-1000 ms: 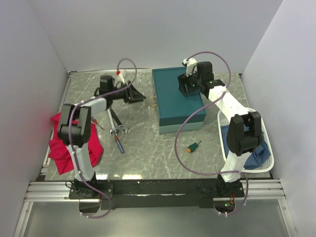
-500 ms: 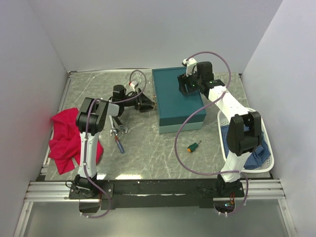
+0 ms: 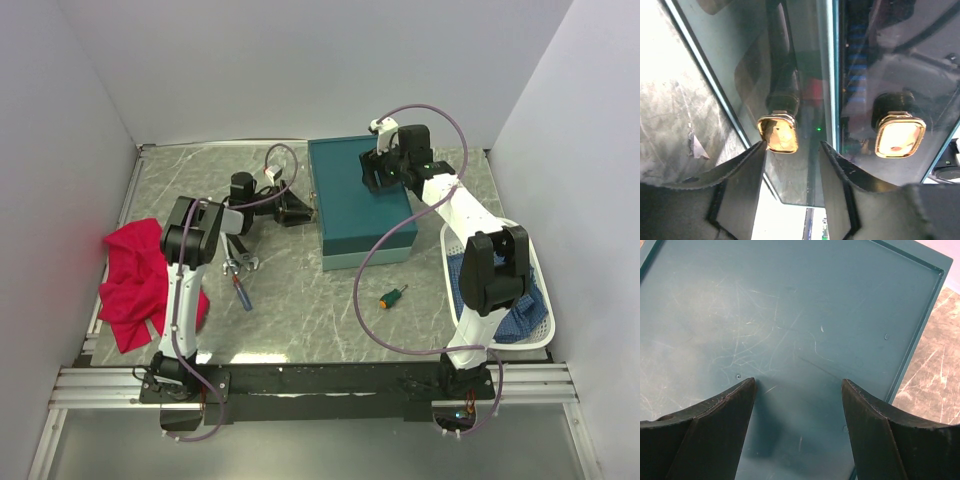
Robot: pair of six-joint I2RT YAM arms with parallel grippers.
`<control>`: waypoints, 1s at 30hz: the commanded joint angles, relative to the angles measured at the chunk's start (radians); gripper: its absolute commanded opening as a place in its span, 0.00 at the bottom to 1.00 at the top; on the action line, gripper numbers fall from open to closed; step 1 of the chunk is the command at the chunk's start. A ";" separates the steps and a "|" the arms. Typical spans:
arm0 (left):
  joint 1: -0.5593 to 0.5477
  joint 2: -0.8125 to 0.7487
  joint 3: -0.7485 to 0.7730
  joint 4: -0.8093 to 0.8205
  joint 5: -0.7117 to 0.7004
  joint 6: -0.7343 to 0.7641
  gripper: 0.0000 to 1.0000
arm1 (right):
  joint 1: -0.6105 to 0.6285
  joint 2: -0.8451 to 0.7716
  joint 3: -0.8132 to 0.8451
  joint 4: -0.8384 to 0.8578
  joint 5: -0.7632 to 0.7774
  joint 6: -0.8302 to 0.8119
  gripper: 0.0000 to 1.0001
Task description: Sort the tools into containers
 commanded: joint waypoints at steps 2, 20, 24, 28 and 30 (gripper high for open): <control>-0.054 0.055 0.022 0.156 -0.033 -0.082 0.45 | 0.035 0.061 -0.027 -0.173 -0.010 -0.017 0.77; -0.052 0.112 0.021 0.147 -0.013 -0.084 0.48 | 0.064 0.038 -0.053 -0.168 0.016 -0.028 0.77; -0.030 0.086 -0.032 0.245 -0.023 -0.119 0.27 | 0.072 0.046 -0.050 -0.161 0.021 -0.034 0.77; 0.032 0.013 -0.070 0.194 -0.021 -0.096 0.13 | 0.075 0.058 -0.045 -0.162 0.030 -0.048 0.76; 0.078 -0.042 -0.076 0.093 -0.015 -0.003 0.11 | 0.075 0.064 -0.048 -0.158 0.048 -0.062 0.75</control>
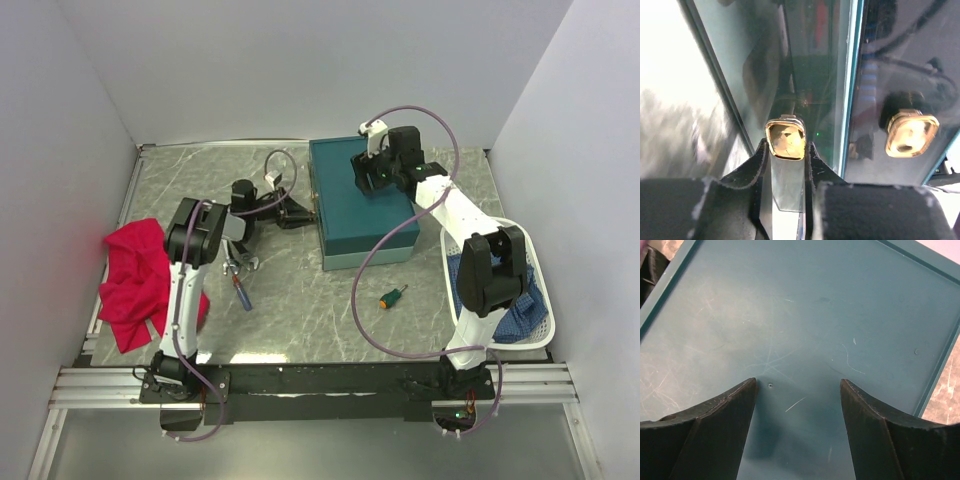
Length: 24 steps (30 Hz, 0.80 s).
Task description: Sort the tools into containers
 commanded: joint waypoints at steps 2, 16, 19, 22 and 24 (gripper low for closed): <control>0.107 -0.139 -0.017 -0.364 0.018 0.347 0.09 | 0.026 0.072 -0.056 -0.154 0.038 -0.056 0.72; 0.209 -0.315 -0.017 -1.063 -0.181 0.914 0.09 | 0.027 0.061 -0.107 -0.106 0.022 -0.089 0.72; 0.214 -0.331 -0.006 -1.126 -0.209 0.975 0.19 | 0.027 0.073 -0.084 -0.112 0.008 -0.086 0.72; 0.214 -0.359 0.004 -1.168 -0.270 1.005 0.46 | 0.026 0.083 -0.064 -0.115 0.002 -0.081 0.72; 0.216 -0.391 0.021 -1.195 -0.292 1.032 0.52 | 0.026 0.083 -0.055 -0.115 -0.001 -0.081 0.72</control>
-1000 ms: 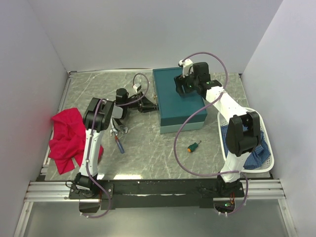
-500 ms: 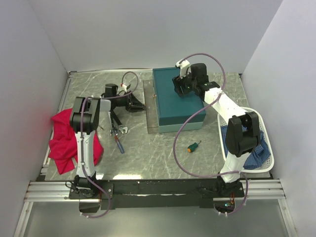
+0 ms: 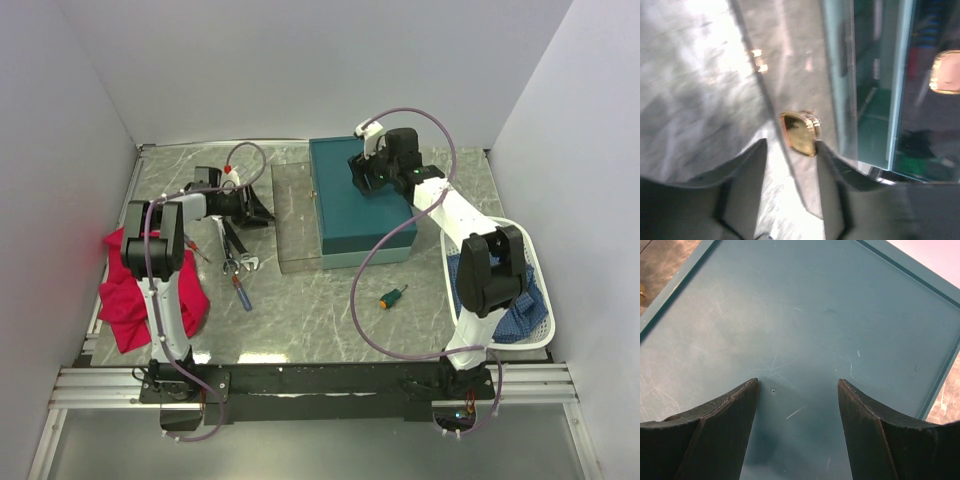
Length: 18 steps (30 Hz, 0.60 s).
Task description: Sort the tools into containers
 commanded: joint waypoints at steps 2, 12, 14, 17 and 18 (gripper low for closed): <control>0.018 -0.119 0.041 -0.179 -0.143 0.177 0.57 | 0.014 0.081 -0.022 -0.183 0.012 -0.027 0.72; 0.082 -0.271 0.171 -0.595 -0.280 0.368 0.65 | 0.013 0.024 -0.071 -0.160 0.012 -0.035 0.75; 0.085 -0.305 0.186 -0.629 -0.333 0.376 0.65 | 0.013 0.004 -0.087 -0.158 0.012 -0.033 0.75; 0.087 -0.371 0.153 -0.617 -0.515 0.339 0.65 | 0.013 -0.027 -0.110 -0.154 0.002 -0.026 0.75; 0.088 -0.386 0.124 -0.609 -0.562 0.339 0.66 | 0.013 -0.042 -0.116 -0.151 -0.002 -0.024 0.75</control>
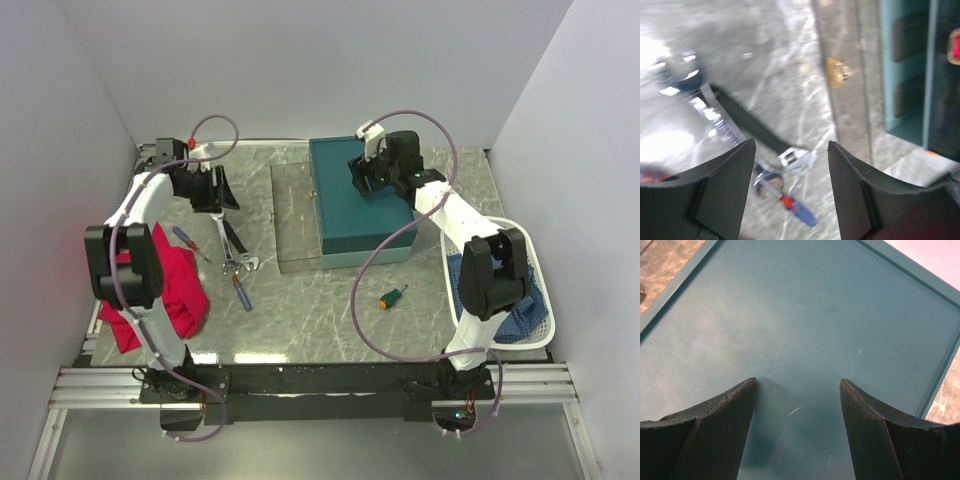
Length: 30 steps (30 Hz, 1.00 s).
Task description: Sort the tools into containers
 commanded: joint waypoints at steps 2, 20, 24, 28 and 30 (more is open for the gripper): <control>-0.007 -0.128 -0.047 -0.043 -0.278 0.018 0.66 | 0.014 -0.029 -0.089 -0.186 -0.004 -0.009 0.76; -0.097 0.045 -0.075 0.048 -0.522 -0.036 0.60 | 0.013 -0.115 -0.168 -0.163 -0.009 -0.005 0.77; -0.097 0.066 -0.079 0.049 -0.531 -0.041 0.57 | 0.013 -0.134 -0.189 -0.160 -0.004 -0.015 0.77; -0.097 0.099 -0.065 0.046 -0.540 -0.035 0.56 | 0.013 -0.134 -0.189 -0.158 -0.001 -0.016 0.77; -0.096 0.108 -0.055 0.043 -0.545 -0.033 0.56 | 0.013 -0.129 -0.182 -0.160 -0.001 -0.016 0.77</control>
